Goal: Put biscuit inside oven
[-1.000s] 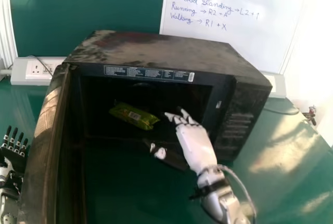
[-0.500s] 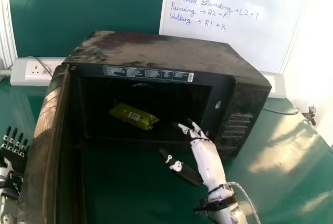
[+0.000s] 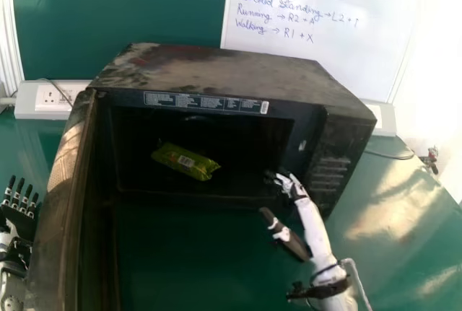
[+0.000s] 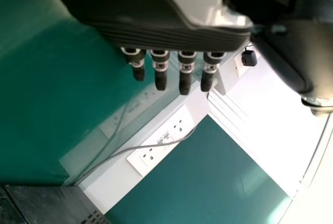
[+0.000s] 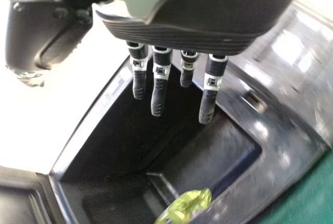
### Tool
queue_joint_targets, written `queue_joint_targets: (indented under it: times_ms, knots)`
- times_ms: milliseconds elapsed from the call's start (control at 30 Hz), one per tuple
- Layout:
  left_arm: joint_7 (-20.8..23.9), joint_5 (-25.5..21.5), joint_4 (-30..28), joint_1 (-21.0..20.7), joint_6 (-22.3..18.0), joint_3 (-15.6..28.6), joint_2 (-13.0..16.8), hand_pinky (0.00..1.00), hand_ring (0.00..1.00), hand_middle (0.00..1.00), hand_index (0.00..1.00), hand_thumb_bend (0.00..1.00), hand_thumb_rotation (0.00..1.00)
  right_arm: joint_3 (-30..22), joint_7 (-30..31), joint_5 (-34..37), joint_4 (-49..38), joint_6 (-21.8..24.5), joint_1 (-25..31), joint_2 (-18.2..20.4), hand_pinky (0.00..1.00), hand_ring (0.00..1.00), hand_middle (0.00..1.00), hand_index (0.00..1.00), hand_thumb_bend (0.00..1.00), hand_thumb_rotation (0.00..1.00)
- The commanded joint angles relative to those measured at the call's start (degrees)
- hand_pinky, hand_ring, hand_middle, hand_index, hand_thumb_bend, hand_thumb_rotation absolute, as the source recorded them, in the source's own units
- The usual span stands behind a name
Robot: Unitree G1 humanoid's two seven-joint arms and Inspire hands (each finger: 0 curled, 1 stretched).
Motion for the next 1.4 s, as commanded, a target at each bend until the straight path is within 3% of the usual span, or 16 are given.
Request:
queue_joint_targets:
  times_ms: [0,233,400,600,800,1033,1267,1367]
  knots:
    - [1.0,1.1,2.2,1.7,1.9,-0.6,-0.8,0.66,0.73,0.44,0.55,0.50,0.00,-1.7,2.8,3.7,1.8,-0.8,0.0,-0.1,0.61,0.70,0.75,0.86,0.86,0.60]
    - [1.5,0.9,1.8,1.7,2.1,-0.4,-0.9,0.69,0.74,0.44,0.55,0.50,0.00,-5.6,5.4,5.9,7.7,-3.1,-1.4,0.8,0.57,0.60,0.64,0.78,0.89,0.68]
    - [1.9,0.9,2.0,1.5,2.4,-0.4,-0.7,0.68,0.73,0.44,0.55,0.50,0.00,-7.4,5.5,5.2,11.5,-4.2,-2.4,1.0,0.48,0.55,0.60,0.74,0.90,0.73]
    - [1.6,0.9,1.6,1.8,2.3,-0.4,-0.8,0.68,0.73,0.44,0.55,0.50,0.00,-9.1,5.3,5.8,16.1,-5.9,-3.5,1.5,0.40,0.46,0.55,0.73,0.85,0.71]
    - [1.7,1.0,1.5,2.0,2.4,-0.4,-0.7,0.69,0.73,0.44,0.56,0.50,0.00,-11.8,2.5,6.0,20.0,-6.2,-4.8,3.5,0.40,0.45,0.50,0.70,0.81,0.74]
    - [2.0,0.7,1.2,2.0,2.7,-0.4,-0.7,0.68,0.74,0.44,0.55,0.50,0.00,-13.9,-6.8,2.5,22.7,-3.2,-5.8,6.4,0.35,0.40,0.47,0.67,0.63,0.78]
    - [1.4,0.8,1.8,2.0,2.3,-0.6,-0.4,0.68,0.74,0.44,0.55,0.50,0.00,-16.2,-7.7,7.5,26.3,-1.1,-7.6,9.8,0.33,0.36,0.44,0.63,0.70,0.80]
    - [1.5,0.7,1.5,2.1,2.3,-0.6,-0.5,0.67,0.74,0.44,0.55,0.50,0.00,-16.6,-6.9,8.4,27.9,-1.2,-8.1,9.8,0.31,0.35,0.43,0.63,0.67,0.83]
